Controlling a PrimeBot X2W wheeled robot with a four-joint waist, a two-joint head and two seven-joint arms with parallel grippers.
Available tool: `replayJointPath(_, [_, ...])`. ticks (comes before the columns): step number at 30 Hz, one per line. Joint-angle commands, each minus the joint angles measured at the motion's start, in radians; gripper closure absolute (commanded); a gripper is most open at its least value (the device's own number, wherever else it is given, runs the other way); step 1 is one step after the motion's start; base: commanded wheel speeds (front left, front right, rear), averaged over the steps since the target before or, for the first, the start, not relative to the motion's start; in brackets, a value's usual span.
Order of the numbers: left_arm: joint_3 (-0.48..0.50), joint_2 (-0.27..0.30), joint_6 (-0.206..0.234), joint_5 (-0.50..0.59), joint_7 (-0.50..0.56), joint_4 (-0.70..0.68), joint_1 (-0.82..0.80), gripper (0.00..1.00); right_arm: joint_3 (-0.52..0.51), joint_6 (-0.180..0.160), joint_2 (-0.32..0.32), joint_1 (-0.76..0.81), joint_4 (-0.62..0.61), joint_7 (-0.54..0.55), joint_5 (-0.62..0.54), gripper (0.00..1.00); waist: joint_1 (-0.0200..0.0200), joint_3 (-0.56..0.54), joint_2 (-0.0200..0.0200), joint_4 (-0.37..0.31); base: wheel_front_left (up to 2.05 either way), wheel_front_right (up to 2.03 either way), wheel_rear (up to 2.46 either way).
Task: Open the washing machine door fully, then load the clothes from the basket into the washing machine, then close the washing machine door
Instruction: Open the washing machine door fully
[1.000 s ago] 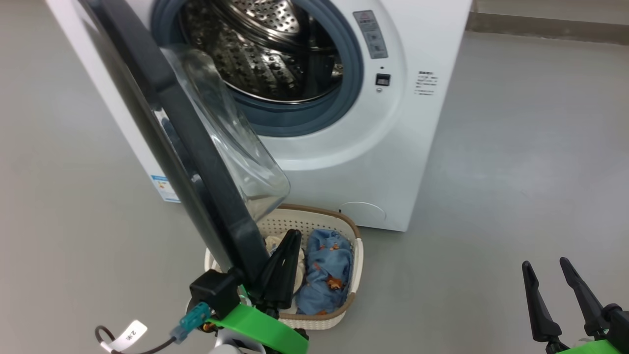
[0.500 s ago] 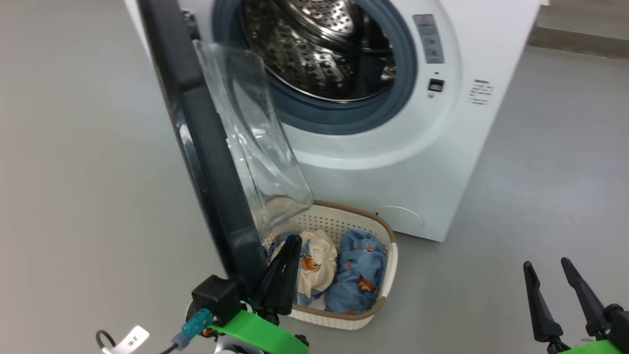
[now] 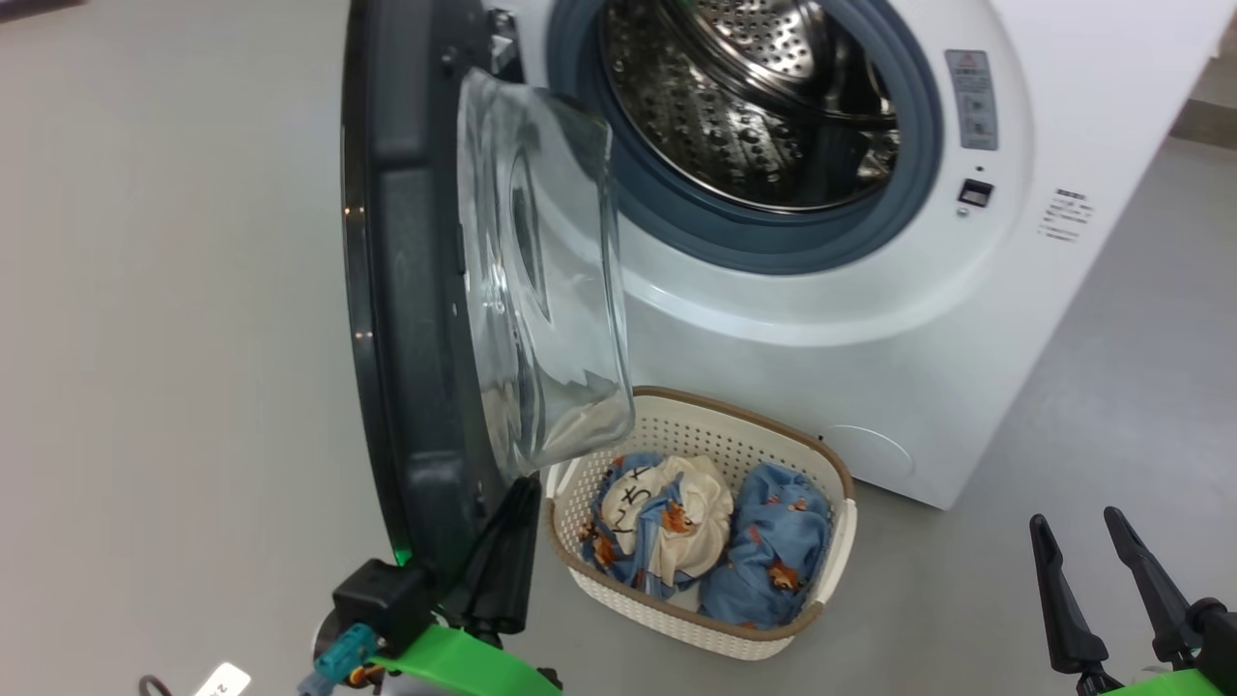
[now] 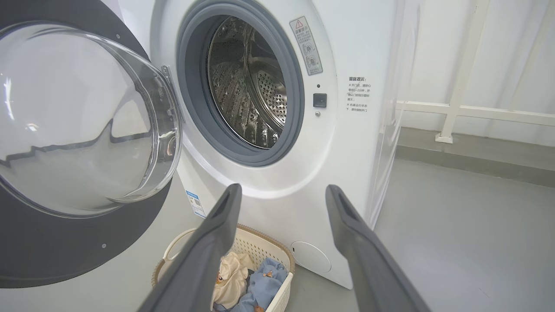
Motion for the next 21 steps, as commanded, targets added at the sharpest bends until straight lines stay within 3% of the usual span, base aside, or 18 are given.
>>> replayJointPath(1, [0.05,0.024,0.016,-0.002,0.002,-0.031,-0.011,1.0,0.019,0.005,-0.025,-0.008,-0.028,-0.012,-0.005,0.0,0.0,-0.006,0.0,0.026,0.0,0.0,0.0])
replayJointPath(21, [0.173,0.122,0.054,-0.045,-0.003,-0.009,-0.029,1.0,0.03,0.005,-0.011,-0.003,-0.023,-0.012,-0.001,0.0,0.0,-0.021,0.0,0.051,0.0,0.0,0.0])
